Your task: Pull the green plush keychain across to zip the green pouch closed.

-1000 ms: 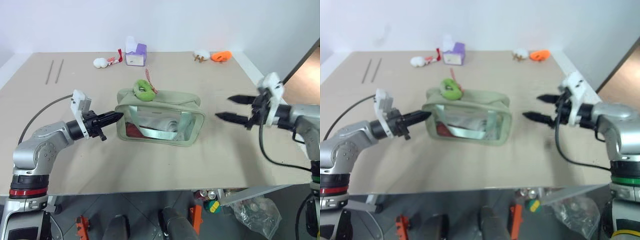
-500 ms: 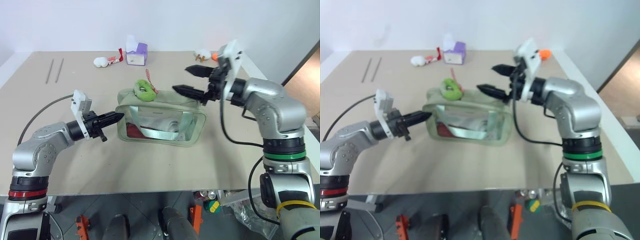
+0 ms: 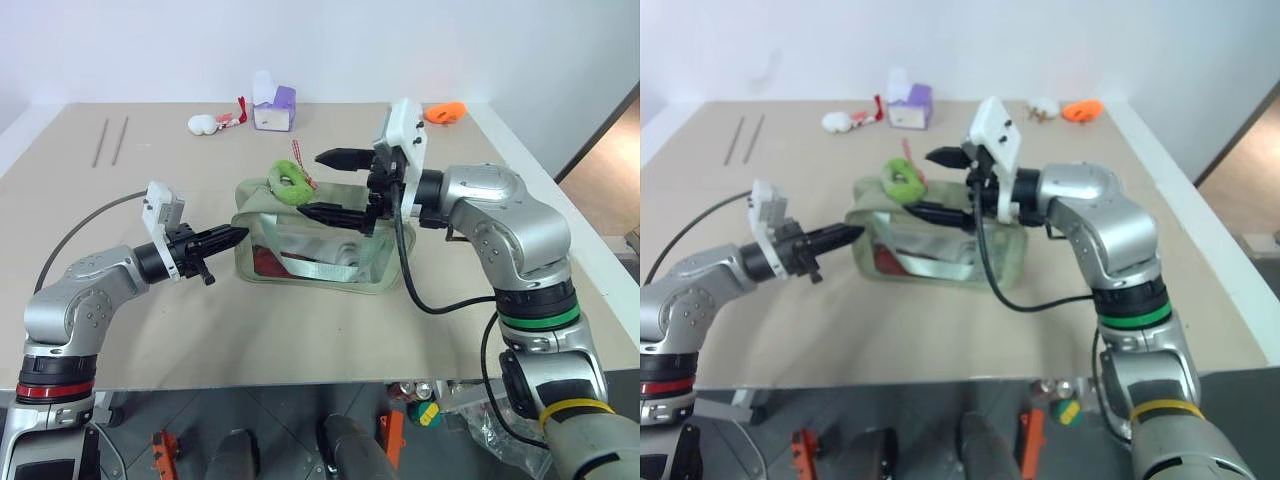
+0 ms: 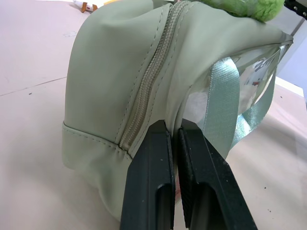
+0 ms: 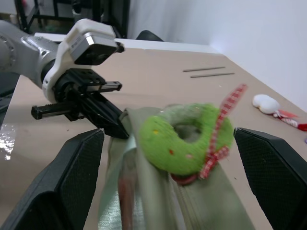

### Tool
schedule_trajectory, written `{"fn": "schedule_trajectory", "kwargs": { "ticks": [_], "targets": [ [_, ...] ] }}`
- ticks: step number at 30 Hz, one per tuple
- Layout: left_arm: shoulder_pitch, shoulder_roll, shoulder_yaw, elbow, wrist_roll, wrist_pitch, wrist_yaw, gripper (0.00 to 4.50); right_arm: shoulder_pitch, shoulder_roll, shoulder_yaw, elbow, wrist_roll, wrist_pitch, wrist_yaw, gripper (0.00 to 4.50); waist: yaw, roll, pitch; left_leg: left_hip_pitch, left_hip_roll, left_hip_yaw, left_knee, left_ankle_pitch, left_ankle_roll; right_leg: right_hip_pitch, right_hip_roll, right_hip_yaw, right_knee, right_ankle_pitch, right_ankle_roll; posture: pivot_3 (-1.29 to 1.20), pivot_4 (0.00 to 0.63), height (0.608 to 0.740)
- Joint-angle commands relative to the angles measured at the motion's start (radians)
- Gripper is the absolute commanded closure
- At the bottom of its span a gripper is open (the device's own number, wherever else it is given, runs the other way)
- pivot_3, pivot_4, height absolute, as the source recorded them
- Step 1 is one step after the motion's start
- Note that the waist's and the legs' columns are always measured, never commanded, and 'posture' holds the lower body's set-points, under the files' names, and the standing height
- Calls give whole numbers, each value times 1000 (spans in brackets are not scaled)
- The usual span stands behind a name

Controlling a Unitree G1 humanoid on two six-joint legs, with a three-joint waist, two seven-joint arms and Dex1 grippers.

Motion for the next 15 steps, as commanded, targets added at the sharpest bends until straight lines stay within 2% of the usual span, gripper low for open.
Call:
{"fn": "schedule_trajectory", "kwargs": {
  "ticks": [1,15],
  "targets": [
    [-9,7,25,-19,-10,-6,-2,4500,-44,11,9,-11,-30,-38,0,21,0,0,0,0,0,0,0,0,0,0,0,-1,0,0,0,0,150,740],
    [-9,9,27,-22,-11,-6,0,4500,-52,34,31,29,-79,-75,25,21,0,0,0,0,0,-1,0,0,0,0,0,-1,0,0,0,0,150,740]
  ]
}}
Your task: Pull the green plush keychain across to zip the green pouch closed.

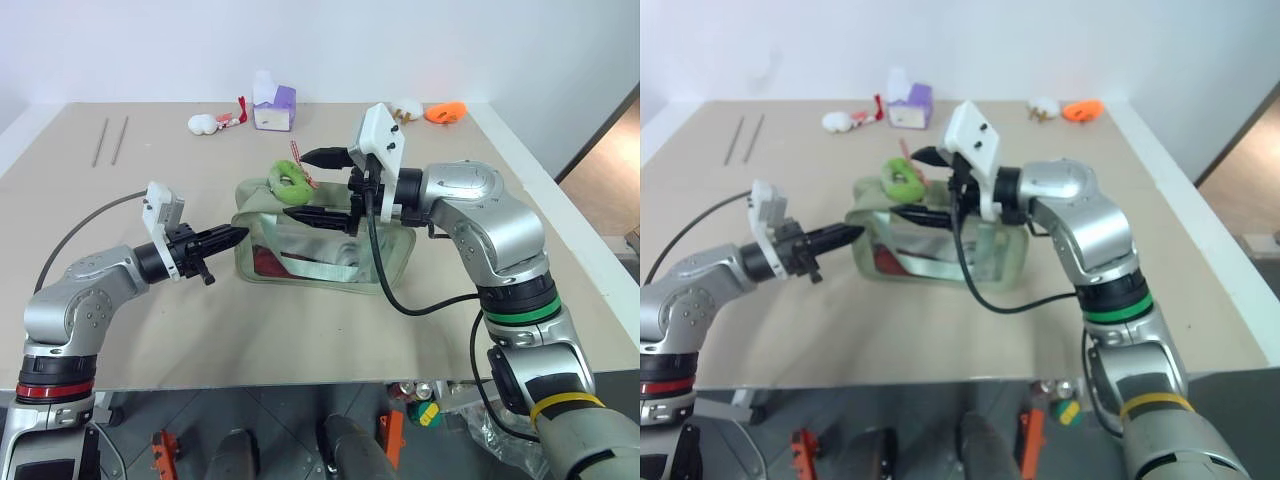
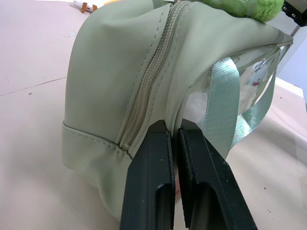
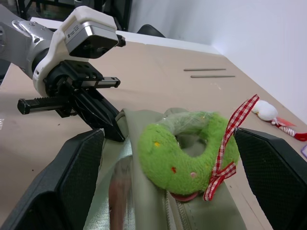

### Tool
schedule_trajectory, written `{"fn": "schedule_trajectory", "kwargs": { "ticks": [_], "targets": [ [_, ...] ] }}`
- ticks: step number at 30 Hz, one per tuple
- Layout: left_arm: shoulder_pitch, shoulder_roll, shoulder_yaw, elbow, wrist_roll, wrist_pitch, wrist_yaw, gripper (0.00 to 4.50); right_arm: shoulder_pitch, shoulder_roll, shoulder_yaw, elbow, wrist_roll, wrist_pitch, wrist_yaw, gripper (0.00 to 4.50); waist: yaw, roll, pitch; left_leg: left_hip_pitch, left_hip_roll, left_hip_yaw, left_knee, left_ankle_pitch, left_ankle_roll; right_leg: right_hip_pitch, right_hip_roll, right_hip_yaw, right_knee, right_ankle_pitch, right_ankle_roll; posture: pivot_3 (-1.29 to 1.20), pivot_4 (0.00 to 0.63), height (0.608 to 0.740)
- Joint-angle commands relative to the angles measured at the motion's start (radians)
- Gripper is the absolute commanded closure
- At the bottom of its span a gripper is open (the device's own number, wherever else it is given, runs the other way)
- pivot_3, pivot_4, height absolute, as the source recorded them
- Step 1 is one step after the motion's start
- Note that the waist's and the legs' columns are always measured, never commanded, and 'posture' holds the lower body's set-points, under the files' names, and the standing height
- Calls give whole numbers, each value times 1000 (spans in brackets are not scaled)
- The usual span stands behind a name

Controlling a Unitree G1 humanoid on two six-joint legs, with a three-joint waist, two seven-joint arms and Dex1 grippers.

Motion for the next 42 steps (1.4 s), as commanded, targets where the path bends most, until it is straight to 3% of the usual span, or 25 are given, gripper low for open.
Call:
{"fn": "schedule_trajectory", "kwargs": {
  "ticks": [1,2,3,15,27,34,42],
  "targets": [
    [-10,9,27,-20,-8,-7,0,4500,-23,3,-1,-14,-10,-21,12,21,0,0,0,0,0,0,0,0,0,0,0,0,0,0,0,0,150,740],
    [-10,9,28,-19,-8,-8,0,4500,-22,2,3,-14,-15,-23,15,21,0,0,0,0,0,0,0,0,0,0,0,0,0,0,0,0,150,740],
    [-11,9,28,-19,-8,-8,0,4500,-22,1,5,-14,-19,-24,17,576,0,0,0,0,0,0,0,0,0,0,0,0,0,0,0,0,150,740],
    [-2,9,40,-30,-20,-8,13,4500,-25,0,16,3,-53,-43,37,4478,0,0,0,0,0,0,0,0,0,0,0,0,0,0,0,0,150,740],
    [-1,2,40,-33,-25,-8,21,4500,-42,-26,-15,36,-82,-66,42,4478,0,0,0,0,0,0,0,0,0,0,0,0,0,0,0,0,150,740],
    [4,1,39,-35,-29,-7,21,4500,-60,-225,-98,144,-138,-163,78,4478,8,0,0,0,-1,0,0,0,0,0,-1,0,-1,-1,0,0,150,740],
    [2,-2,28,-30,-28,-10,20,4500,-17,-422,-122,119,-174,-214,144,4478,9,0,0,0,0,0,-2,-1,1,-1,0,0,-1,-2,-1,0,150,740]
  ]
}}
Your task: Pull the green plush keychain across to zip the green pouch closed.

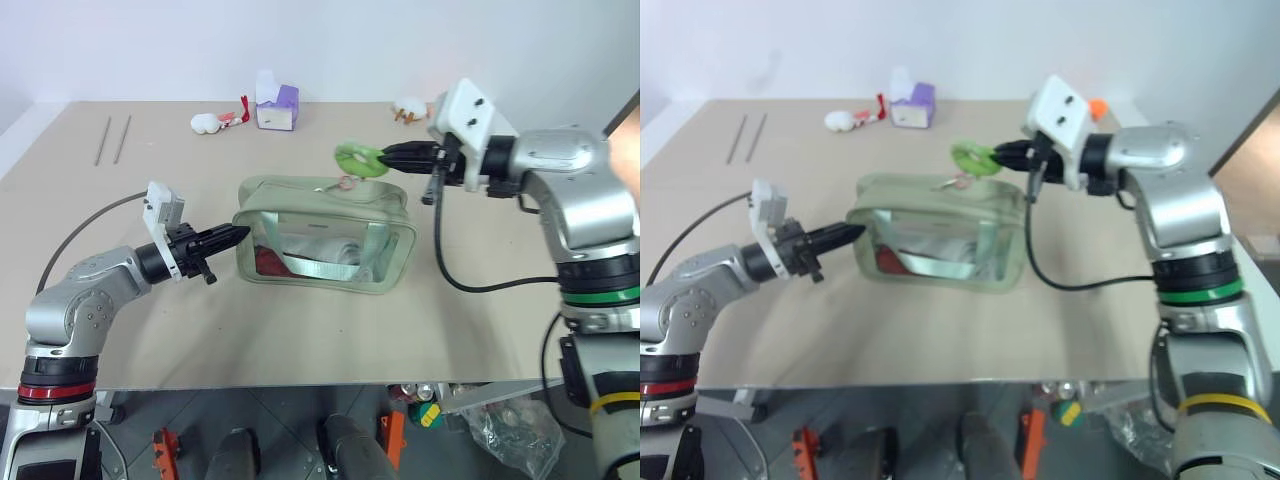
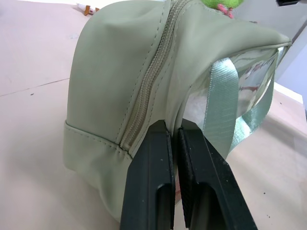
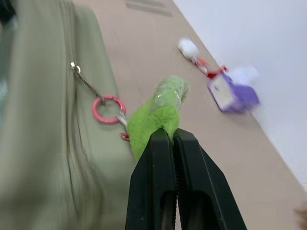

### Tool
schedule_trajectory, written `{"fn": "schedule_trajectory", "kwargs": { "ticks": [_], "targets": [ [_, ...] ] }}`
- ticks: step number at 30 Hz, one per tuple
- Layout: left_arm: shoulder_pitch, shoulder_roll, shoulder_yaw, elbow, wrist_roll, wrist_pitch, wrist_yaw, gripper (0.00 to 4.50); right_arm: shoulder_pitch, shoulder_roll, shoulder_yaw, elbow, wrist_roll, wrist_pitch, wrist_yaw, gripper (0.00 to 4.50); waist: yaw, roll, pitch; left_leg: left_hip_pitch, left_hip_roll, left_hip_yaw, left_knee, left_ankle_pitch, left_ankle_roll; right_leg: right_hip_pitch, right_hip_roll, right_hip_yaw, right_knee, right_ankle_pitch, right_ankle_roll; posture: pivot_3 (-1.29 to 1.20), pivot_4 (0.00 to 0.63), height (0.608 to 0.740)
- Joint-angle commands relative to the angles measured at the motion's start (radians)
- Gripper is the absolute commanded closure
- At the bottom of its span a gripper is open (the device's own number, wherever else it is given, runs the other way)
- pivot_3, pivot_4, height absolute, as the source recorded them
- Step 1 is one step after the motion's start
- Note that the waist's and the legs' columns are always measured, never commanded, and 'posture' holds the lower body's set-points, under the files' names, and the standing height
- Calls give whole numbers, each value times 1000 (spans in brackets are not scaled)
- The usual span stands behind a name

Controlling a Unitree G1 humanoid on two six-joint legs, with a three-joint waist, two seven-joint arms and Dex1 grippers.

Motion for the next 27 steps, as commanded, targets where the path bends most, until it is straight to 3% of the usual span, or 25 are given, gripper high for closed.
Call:
{"fn": "schedule_trajectory", "kwargs": {
  "ticks": [1,13,20,27],
  "targets": [
    [-3,6,25,-24,-4,-10,0,4500,6,-72,-55,-48,-20,-21,20,4478,0,0,0,0,0,0,0,0,0,0,0,0,0,0,0,0,150,740],
    [11,15,42,-16,-8,-8,-4,4500,138,-368,72,-86,-376,-202,80,4478,2,0,0,1,-1,2,0,0,-1,0,-1,2,0,-2,-2,0,150,740],
    [23,19,55,-24,-14,1,-7,4500,224,-301,104,-86,-427,-224,68,4478,-4,0,0,2,0,3,1,0,-1,0,-1,2,1,-1,-1,0,150,740],
    [24,20,53,-25,-11,3,-6,4500,148,-173,41,-33,-368,-172,20,4478,-6,0,0,2,0,3,1,0,-1,0,-1,3,1,0,1,0,150,740]
  ]
}}
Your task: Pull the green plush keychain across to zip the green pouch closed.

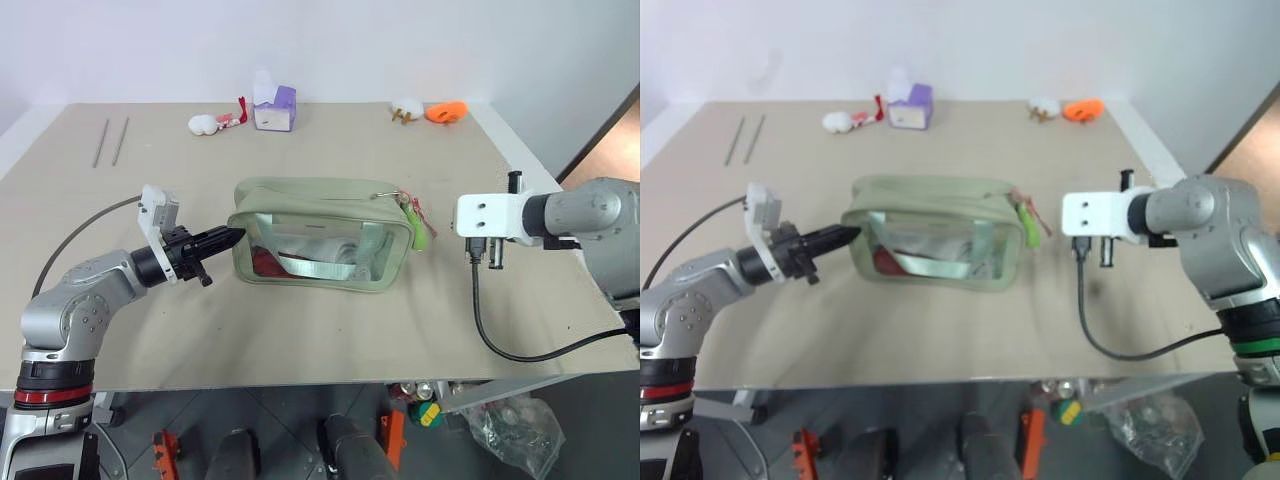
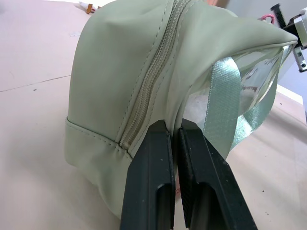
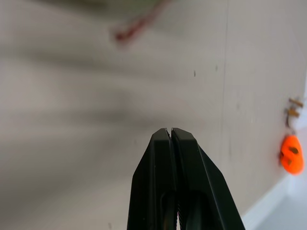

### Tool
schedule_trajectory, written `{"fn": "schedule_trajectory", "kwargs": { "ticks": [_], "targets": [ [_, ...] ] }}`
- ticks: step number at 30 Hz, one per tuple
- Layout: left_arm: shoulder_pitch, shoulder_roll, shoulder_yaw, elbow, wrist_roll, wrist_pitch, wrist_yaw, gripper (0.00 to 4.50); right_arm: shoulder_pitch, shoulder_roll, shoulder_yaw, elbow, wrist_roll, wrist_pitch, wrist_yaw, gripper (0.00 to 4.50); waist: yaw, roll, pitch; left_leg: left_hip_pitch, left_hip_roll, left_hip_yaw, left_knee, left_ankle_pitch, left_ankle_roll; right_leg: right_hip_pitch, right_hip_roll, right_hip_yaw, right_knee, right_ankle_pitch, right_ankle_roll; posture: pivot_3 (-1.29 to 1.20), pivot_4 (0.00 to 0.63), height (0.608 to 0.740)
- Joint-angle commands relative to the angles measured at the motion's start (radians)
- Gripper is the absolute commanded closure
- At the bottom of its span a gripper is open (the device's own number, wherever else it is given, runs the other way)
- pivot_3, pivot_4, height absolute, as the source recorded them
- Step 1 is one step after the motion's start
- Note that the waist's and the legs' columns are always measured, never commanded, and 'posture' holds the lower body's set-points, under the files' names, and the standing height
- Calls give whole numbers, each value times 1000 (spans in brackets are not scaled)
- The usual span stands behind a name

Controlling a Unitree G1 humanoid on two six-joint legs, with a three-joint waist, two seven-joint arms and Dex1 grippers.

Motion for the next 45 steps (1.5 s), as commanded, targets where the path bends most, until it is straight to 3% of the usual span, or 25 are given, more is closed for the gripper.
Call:
{"fn": "schedule_trajectory", "kwargs": {
  "ticks": [1,2,9,15,25,34,45],
  "targets": [
    [4,18,31,-27,-8,-2,-1,4500,-94,28,-92,53,37,40,-45,4079,0,0,0,0,0,0,0,0,0,0,0,0,0,0,0,0,150,740],
    [7,18,32,-30,-8,-2,0,4500,-100,22,-103,65,50,51,-31,3924,1,1,0,0,0,0,0,0,0,0,0,0,0,0,0,0,150,740],
    [26,19,37,-40,-9,-3,2,4500,-67,-48,-120,150,41,61,-11,1616,8,0,0,-1,0,-1,0,-1,-1,1,-1,0,0,-2,0,0,150,740],
    [23,21,30,-34,-4,-4,-3,4500,-129,61,-187,83,192,178,-11,1616,-6,1,0,2,1,0,0,-1,-2,1,1,1,1,-1,0,0,150,740],
    [14,15,17,-27,5,-9,-8,4500,-212,214,-189,-25,280,296,-84,1616,-1,1,0,0,1,-1,1,0,-3,1,1,0,1,1,1,0,150,740],
    [16,12,14,-33,2,-6,-4,4500,-239,196,-245,11,317,308,-94,1616,0,1,0,0,1,-1,1,-1,-3,1,1,0,1,0,0,0,150,740],
    [3,12,3,-15,11,-10,-13,4500,-137,135,-346,-98,557,455,20,1616,-1,1,0,1,1,-1,1,-1,-2,1,1,0,1,0,0,0,150,740]
  ]
}}
